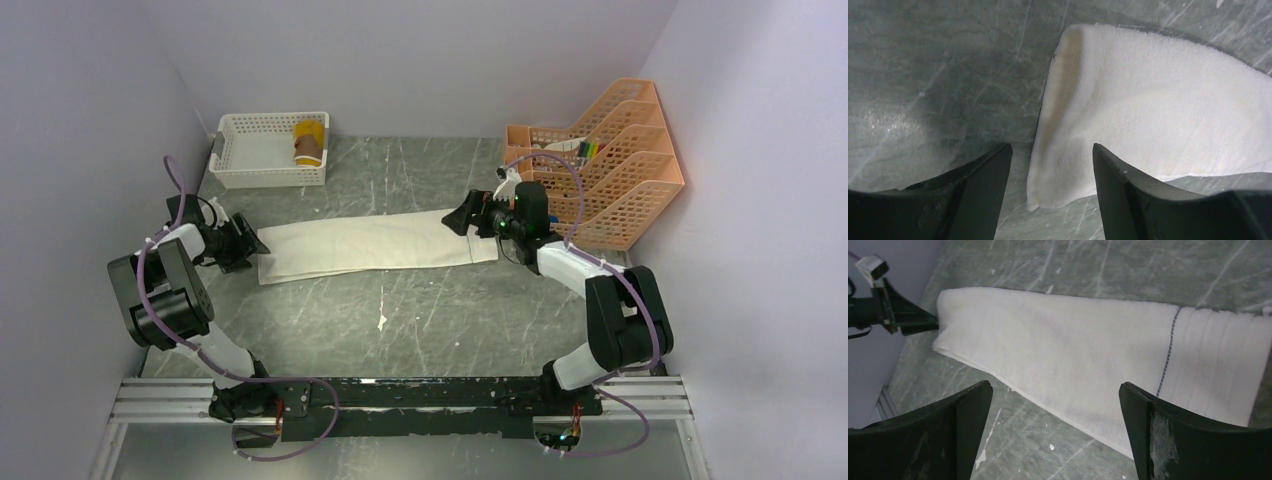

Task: Roll the towels
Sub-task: Fold the towel at the center of the board.

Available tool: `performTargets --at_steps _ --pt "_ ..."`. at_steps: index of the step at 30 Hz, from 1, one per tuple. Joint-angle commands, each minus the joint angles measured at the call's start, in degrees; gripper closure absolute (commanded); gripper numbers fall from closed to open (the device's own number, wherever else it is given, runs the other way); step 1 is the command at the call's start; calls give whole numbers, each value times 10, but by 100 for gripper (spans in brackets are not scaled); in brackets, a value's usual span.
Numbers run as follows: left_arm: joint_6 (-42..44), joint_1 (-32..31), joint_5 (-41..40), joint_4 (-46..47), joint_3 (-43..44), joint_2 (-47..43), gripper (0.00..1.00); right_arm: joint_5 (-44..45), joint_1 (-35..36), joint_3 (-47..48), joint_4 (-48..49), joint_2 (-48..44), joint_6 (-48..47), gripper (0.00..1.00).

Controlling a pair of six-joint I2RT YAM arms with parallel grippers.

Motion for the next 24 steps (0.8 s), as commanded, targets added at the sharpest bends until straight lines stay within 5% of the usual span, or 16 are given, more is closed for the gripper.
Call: performTargets --at_steps 1,15,16,17,18,24 --pt "33 11 51 -14 17 54 30 -34 1 -5 32 -21 9 0" --pt "55 10 122 -28 14 113 55 -79 1 -7 52 -20 11 0" --pt "54 10 117 -28 15 111 61 -82 1 -6 53 -19 12 0" --pt "52 10 111 -29 16 109 83 -83 2 -7 53 -19 12 0" --pt "49 10 102 -30 18 107 92 -85 2 -7 54 -18 12 0" --pt "21 13 15 -32 14 28 93 -87 4 -9 48 -22 12 0"
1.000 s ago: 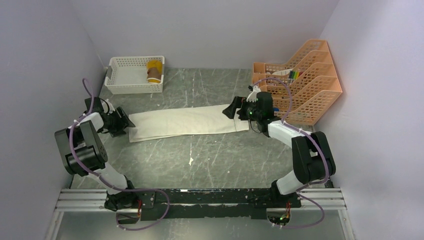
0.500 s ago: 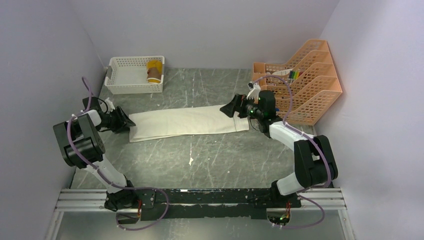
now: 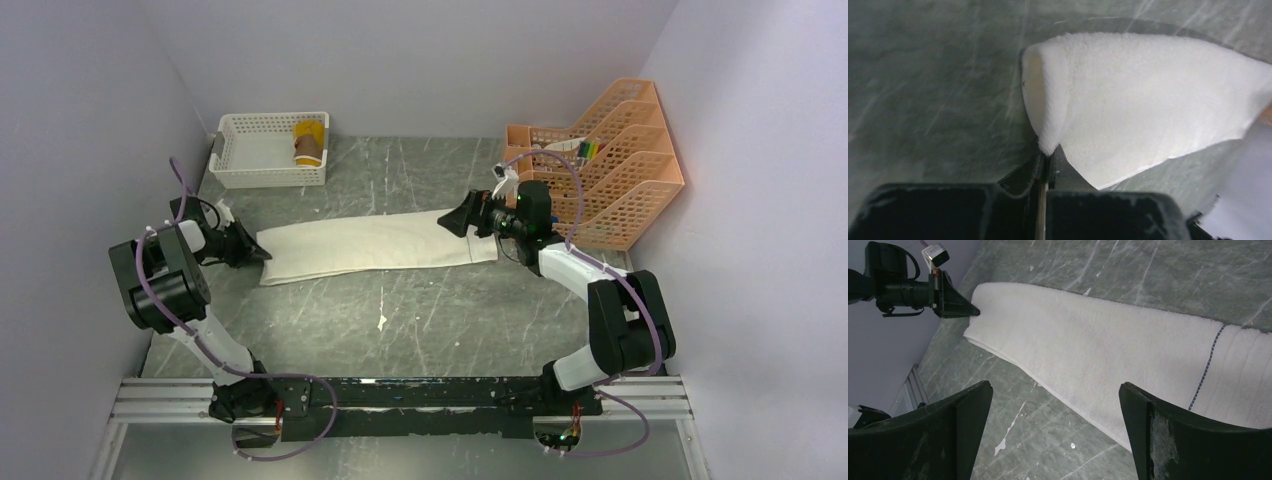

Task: Roll the towels
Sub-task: Fold the towel at the center of the board.

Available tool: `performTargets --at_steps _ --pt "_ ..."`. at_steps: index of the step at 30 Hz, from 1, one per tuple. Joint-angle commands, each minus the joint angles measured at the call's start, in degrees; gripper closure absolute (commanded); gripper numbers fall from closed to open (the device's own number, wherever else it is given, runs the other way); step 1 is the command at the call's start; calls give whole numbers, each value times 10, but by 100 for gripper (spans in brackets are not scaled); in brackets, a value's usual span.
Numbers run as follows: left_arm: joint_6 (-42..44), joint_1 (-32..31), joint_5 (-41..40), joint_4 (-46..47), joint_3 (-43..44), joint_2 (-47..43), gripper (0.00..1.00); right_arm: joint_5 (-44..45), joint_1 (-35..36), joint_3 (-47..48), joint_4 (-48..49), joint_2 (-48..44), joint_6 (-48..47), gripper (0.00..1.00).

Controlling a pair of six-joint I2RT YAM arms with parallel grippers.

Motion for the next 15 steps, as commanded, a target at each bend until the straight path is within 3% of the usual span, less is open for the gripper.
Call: performTargets --at_steps 1,8,15 --pt "-10 7 -132 -32 -22 -77 93 -6 5 -5 10 -7 1 0" --pt "7 63 -331 -56 -23 -197 93 26 44 -1 -15 -17 -11 0" --pt "-11 28 -290 -99 24 -211 93 41 69 23 -51 -13 -21 0"
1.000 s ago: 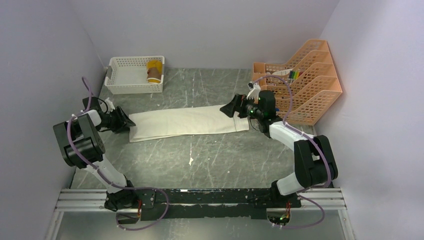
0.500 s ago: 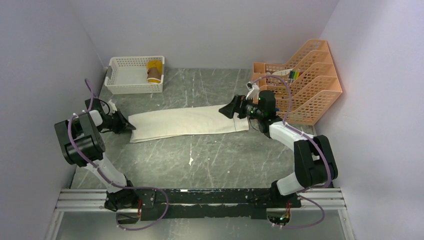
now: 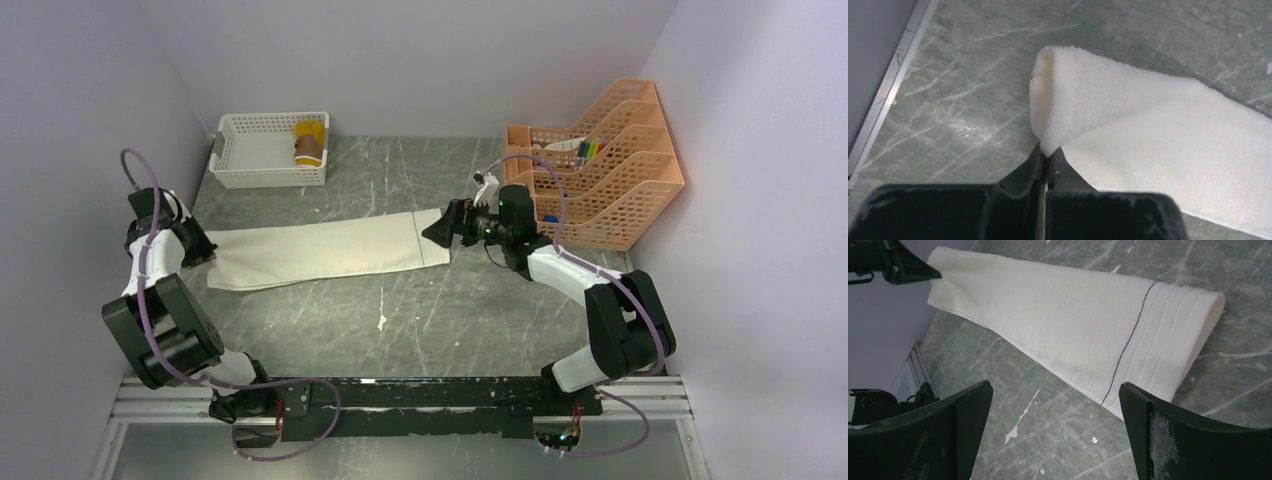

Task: Roll the towels
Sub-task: Fold the towel at the center of the board.

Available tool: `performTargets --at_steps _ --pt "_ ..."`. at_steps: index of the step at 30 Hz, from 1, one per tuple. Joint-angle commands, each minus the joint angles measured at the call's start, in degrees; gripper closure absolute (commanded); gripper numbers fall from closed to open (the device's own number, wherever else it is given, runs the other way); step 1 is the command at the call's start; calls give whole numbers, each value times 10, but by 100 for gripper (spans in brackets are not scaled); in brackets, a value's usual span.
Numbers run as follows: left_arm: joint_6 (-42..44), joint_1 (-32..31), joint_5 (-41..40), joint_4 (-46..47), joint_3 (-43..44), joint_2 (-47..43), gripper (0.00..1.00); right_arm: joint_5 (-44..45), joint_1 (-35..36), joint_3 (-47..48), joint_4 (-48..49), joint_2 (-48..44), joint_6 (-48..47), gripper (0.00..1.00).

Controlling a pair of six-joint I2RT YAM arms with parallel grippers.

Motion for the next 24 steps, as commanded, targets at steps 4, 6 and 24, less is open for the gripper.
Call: performTargets --at_steps 4,6,24 --pt "-33 -93 37 -71 52 12 93 23 5 33 -47 -16 -21 0" --pt "-46 -148 47 -96 76 26 93 23 5 33 -55 -25 -23 0" --pt "-286 -491 143 -21 197 193 93 36 3 29 -101 -98 -37 0"
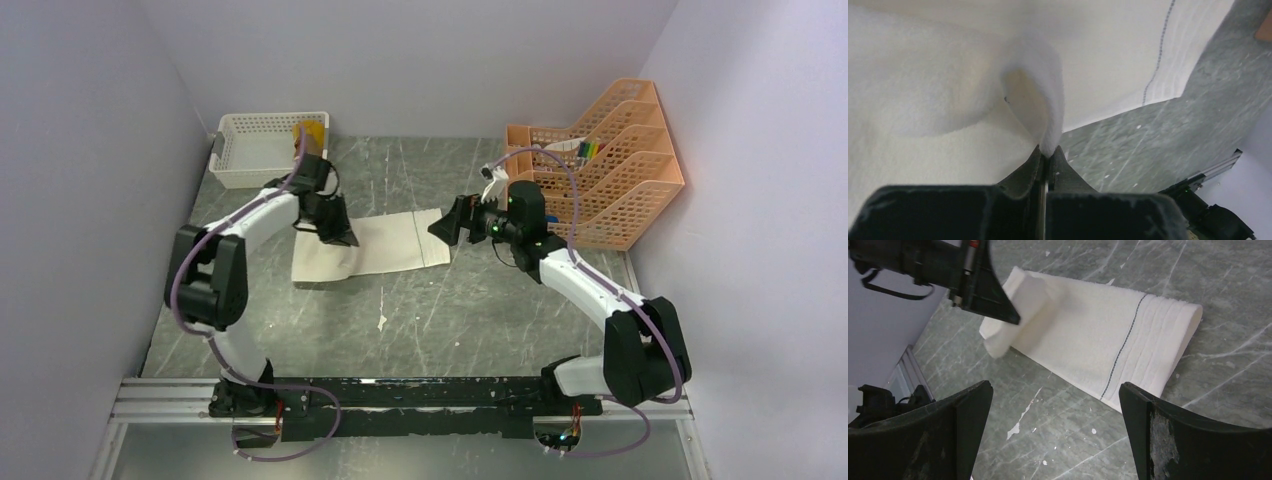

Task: Roll the towels
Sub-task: Fold the towel at the center of the board.

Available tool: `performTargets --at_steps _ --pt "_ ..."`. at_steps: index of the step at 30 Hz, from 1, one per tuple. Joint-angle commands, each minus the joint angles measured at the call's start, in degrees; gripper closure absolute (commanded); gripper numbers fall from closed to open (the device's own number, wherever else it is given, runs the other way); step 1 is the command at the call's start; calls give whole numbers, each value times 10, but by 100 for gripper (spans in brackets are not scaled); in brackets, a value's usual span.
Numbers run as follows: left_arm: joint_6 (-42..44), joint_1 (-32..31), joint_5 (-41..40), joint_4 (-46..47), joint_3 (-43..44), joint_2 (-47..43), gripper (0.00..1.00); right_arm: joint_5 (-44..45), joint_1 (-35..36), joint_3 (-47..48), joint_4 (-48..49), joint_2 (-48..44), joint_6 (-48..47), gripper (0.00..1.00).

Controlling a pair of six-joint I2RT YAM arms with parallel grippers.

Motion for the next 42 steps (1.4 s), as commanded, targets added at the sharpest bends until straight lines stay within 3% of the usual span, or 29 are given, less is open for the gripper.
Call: performTargets --at_steps 1,11,42 --pt "-71 -52 28 59 66 58 93 5 0 8 -6 -24 -5 0" --pt "-123 -124 40 94 208 194 93 39 -5 0 -41 -62 -32 0" --pt "-249 -174 47 262 184 253 93 70 -7 -12 -47 -76 -40 0"
